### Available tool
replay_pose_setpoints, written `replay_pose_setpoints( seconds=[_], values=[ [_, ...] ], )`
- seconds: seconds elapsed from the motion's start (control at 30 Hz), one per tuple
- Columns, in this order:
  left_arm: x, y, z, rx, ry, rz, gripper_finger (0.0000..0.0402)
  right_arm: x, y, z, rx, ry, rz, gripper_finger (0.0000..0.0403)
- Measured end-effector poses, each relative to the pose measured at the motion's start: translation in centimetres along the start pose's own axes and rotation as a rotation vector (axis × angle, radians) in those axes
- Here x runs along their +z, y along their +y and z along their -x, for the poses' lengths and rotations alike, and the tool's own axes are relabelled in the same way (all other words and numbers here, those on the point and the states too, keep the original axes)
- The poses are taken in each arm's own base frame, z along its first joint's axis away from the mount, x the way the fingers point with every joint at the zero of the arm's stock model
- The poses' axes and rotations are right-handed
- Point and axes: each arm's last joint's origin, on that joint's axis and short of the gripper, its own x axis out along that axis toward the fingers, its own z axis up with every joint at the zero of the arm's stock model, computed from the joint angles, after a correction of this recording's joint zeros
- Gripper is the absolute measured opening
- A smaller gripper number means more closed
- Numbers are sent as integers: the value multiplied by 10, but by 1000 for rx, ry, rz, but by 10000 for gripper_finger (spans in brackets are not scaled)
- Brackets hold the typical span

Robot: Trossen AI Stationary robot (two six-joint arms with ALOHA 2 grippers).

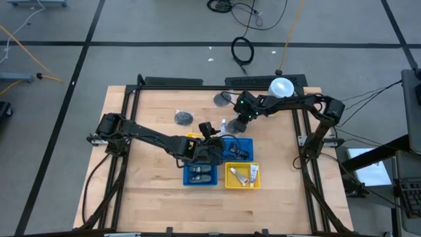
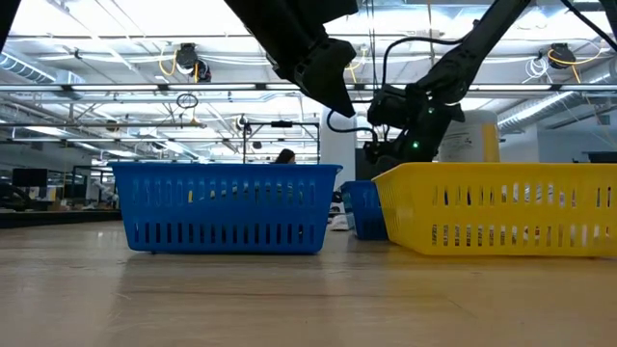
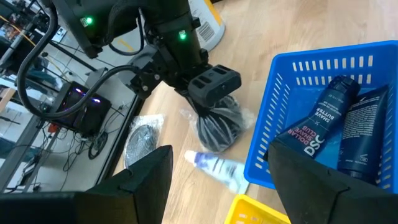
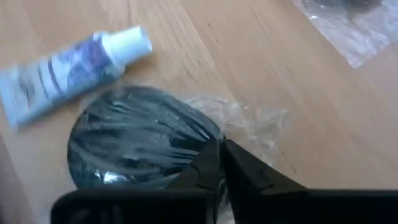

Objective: Pick & Place Travel size toiletries
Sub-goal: Put the black hairbrush into the top yellow basket

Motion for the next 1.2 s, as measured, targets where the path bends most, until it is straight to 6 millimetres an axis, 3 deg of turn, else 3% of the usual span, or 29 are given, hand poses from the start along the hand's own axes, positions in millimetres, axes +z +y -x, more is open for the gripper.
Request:
replay_pose_setpoints(
  seconds=[0.57,0.8,1.2],
  values=[
    [0,1,-1,2,-3,10,255,6,12,43,-17,-119,26,0],
    [0,7,-6,15,5,76,255,10,25,85,-20,-267,46,0],
    [4,21,-19,-32,-23,276,255,-4,60,166,-31,-544,116,0]
  ],
)
